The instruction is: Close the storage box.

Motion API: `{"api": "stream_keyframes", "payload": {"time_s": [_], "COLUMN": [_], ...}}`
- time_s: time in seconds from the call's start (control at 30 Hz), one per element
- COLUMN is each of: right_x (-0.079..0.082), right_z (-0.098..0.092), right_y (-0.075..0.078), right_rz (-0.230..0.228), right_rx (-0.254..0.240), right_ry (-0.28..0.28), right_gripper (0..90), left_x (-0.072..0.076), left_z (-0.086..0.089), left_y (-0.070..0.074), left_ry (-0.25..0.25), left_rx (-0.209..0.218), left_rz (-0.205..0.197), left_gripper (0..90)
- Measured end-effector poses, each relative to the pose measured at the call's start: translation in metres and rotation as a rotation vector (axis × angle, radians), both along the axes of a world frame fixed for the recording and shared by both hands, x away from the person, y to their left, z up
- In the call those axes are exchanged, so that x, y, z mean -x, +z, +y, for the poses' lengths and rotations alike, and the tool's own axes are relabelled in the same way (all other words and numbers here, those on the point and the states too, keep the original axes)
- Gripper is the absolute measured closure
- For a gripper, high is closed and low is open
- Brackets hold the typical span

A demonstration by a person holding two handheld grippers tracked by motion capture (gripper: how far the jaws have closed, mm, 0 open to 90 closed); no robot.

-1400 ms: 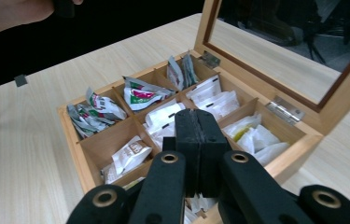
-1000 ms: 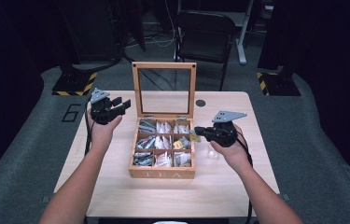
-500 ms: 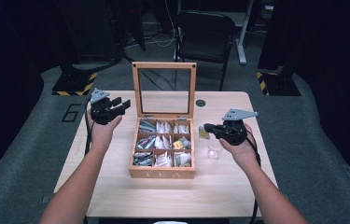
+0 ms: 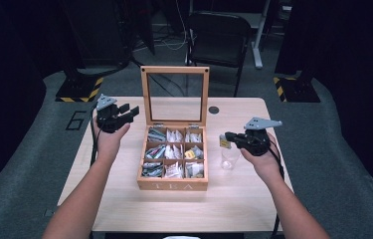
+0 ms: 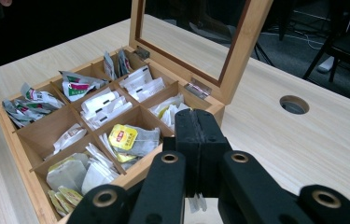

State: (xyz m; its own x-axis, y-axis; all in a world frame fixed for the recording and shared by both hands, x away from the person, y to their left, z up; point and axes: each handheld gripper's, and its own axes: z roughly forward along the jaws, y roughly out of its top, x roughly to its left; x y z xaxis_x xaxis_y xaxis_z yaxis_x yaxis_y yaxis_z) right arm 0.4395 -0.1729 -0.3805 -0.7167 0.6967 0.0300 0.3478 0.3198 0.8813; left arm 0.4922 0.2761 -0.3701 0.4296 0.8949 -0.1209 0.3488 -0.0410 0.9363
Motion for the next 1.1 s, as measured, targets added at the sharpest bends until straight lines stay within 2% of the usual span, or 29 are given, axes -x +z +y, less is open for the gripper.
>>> {"api": "stream_keyframes", "payload": {"time_s": [0.23,0.57,1.1], "right_x": [0.002,0.004,0.003], "right_z": [-0.006,-0.017,-0.021], "right_y": [-0.006,-0.022,-0.047], "right_rz": [0.011,0.032,0.078], "right_rx": [0.003,0.006,0.023], "right_ry": [-0.017,-0.051,-0.076], "right_gripper": [89.7,89.7,89.6], "left_x": [0.000,0.000,0.000], "left_z": [-0.001,0.001,0.003], "left_y": [-0.001,-0.003,-0.004], "left_ry": [0.002,0.006,0.010], "left_rx": [0.002,0.003,0.000], "left_rz": [0.000,0.006,0.010], "left_gripper": [54.1,54.1,54.1]}}
